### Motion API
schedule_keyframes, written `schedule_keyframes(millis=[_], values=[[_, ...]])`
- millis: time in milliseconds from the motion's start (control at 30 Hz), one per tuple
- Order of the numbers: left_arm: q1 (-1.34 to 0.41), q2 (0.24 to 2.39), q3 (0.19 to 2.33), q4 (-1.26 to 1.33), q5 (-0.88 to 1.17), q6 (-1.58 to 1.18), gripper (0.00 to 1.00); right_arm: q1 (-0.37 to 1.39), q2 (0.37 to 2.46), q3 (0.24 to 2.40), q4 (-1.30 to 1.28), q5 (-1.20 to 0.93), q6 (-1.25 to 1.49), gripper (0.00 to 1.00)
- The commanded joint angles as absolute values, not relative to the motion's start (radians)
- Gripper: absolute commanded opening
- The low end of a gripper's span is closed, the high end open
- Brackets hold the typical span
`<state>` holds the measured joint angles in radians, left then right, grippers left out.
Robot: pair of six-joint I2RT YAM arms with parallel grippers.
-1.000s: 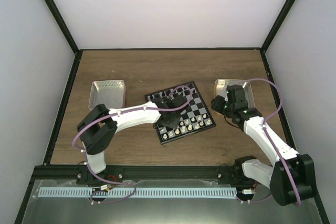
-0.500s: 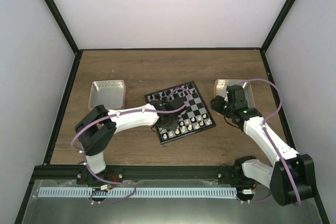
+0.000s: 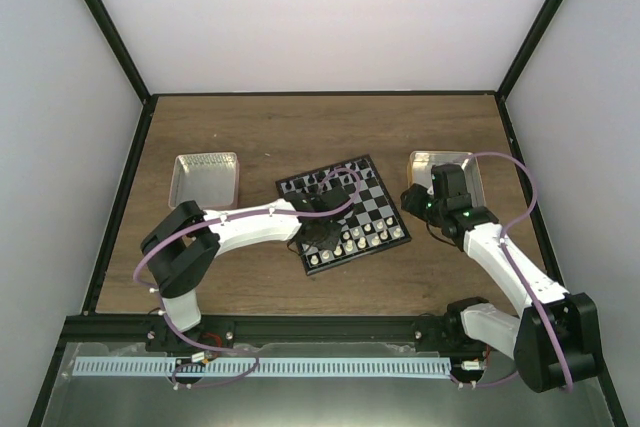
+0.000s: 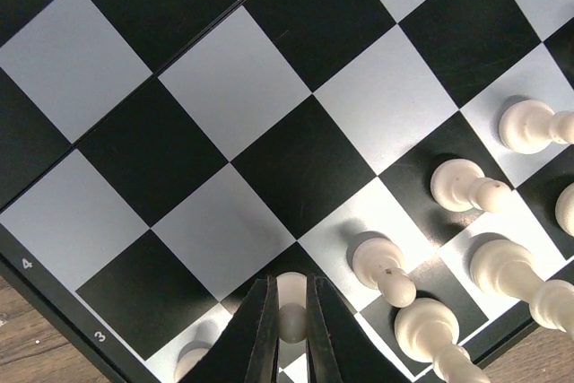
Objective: Set up the chess pieces on the board
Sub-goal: Place the chess piece on the chessboard, then reset both arms
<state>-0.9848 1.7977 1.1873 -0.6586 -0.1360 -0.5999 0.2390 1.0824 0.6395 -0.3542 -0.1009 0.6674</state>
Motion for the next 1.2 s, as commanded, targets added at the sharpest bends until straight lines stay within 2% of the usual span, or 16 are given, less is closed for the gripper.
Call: schedule_keyframes(millis=[0,700,867,1067,1167], values=[[-0.991,1.78,1.176,-0.655,-0.126,-0.603,0.09,0.241,1.072,0.641,-0.345,-0.092,0.672,0.46],[-0.992,1.743,1.197,-0.695,-0.161,-0.602,0.2,0.242,1.052,0.636,-0.344,-0.087,0.678,0.46],[-0.992,1.697,1.198,-0.695,-0.186,-0.609,0.3,0.242,1.035,0.646,-0.359,-0.065,0.672,0.46],[-0.993,1.485,1.148,-0.671,-0.341,-0.646,0.5,0.242,0.959,0.682,-0.402,-0.087,0.547,0.48],[-0.994,1.314,1.077,-0.623,-0.405,-0.636,0.58,0.242,0.856,0.695,-0.425,-0.107,0.483,0.58]])
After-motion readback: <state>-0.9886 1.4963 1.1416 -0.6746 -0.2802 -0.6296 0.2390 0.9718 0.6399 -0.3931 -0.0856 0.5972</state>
